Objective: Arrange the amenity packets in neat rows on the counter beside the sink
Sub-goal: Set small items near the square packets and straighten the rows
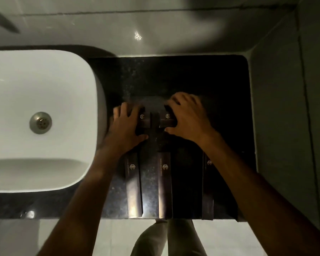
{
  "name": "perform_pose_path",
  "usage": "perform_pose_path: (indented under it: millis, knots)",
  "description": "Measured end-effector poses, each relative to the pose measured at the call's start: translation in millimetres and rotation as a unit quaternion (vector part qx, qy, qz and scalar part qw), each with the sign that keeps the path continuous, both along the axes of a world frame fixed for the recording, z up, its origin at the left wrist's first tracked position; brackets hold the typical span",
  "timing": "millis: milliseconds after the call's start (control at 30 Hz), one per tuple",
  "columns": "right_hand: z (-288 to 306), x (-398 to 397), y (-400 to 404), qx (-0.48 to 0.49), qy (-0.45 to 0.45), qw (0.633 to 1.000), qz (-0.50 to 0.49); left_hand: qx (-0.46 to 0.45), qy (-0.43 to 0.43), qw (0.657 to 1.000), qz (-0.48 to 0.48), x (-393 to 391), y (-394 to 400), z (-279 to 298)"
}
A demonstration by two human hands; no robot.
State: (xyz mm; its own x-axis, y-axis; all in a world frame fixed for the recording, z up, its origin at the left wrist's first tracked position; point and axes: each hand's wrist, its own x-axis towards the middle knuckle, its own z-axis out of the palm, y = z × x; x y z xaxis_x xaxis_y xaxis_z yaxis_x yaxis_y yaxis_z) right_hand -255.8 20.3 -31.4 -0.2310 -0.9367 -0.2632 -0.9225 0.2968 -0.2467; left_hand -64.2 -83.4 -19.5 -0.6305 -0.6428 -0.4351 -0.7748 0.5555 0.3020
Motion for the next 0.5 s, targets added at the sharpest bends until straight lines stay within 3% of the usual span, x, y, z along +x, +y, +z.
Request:
perform_pose_path:
  millis: [333,433,500]
  knots:
    - [9,7,15,-0.026,-0.001,1.0,-0.009,-0.005,0.098,0.995,0.033,6,18,13]
    - [30,40,55,-0.12,-0.048,0.986,-0.103,-0.043,0.211,0.97,0.113,39,67,33]
    - [36,78,96,-0.128,-0.101,0.974,-0.161,-0.045,0.225,0.965,0.13,75,109,41]
